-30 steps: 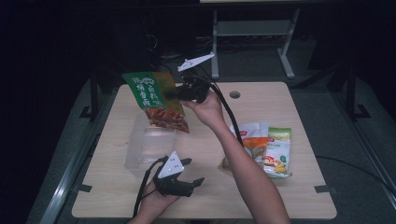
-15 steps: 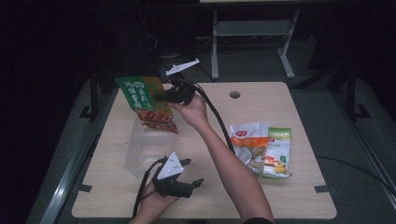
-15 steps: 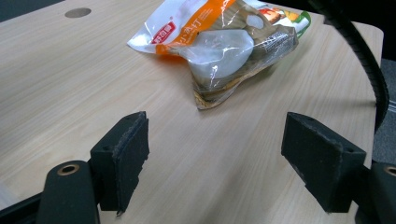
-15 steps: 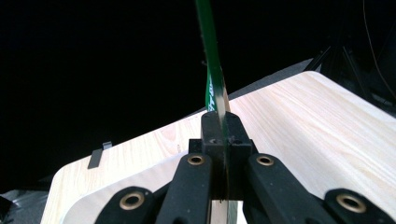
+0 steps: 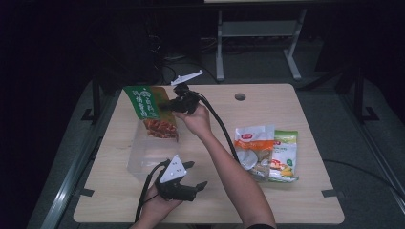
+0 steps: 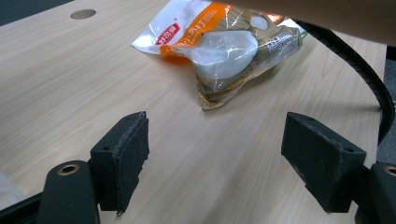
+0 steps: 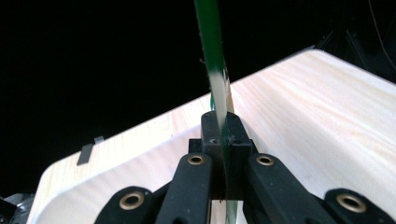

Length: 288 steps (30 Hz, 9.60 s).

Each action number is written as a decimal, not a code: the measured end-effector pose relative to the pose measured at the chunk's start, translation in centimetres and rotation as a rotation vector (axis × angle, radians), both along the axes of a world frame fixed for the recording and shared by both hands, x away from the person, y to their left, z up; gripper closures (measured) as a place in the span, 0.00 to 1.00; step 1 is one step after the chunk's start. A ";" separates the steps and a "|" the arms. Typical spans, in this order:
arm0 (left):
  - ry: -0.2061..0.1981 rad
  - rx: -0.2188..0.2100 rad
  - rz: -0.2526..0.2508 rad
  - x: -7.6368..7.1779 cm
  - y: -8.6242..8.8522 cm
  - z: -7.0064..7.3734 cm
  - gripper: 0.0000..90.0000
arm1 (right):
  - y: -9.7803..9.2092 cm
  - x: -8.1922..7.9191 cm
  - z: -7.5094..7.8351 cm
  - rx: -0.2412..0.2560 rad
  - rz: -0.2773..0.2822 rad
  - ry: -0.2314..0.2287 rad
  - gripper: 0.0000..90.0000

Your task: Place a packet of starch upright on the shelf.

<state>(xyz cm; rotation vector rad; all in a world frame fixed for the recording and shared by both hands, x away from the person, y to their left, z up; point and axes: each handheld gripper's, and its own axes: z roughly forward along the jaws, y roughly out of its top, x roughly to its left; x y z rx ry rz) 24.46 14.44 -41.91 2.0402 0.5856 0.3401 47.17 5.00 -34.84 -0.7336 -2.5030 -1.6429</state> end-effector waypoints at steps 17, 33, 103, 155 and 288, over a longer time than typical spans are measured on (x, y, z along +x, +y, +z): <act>0.009 0.003 0.007 0.3 0.0 -0.1 0.25 | -1.6 0.5 -0.7 -0.044 -0.042 0.010 0.80; 0.023 0.010 0.005 0.6 -0.4 -0.4 0.25 | -5.5 -0.7 0.4 -0.090 -0.067 0.015 0.60; 0.033 0.037 0.001 1.1 -1.0 -1.0 0.25 | -26.4 -9.4 -2.2 -0.235 -0.302 0.133 0.47; 0.044 0.027 -0.010 1.2 -1.3 -1.1 0.25 | -33.1 -12.3 -7.4 -0.267 -0.431 0.256 0.43; 0.068 0.006 -0.019 1.2 -4.3 0.6 0.51 | -22.6 -15.6 -2.0 -0.095 -0.101 0.013 1.00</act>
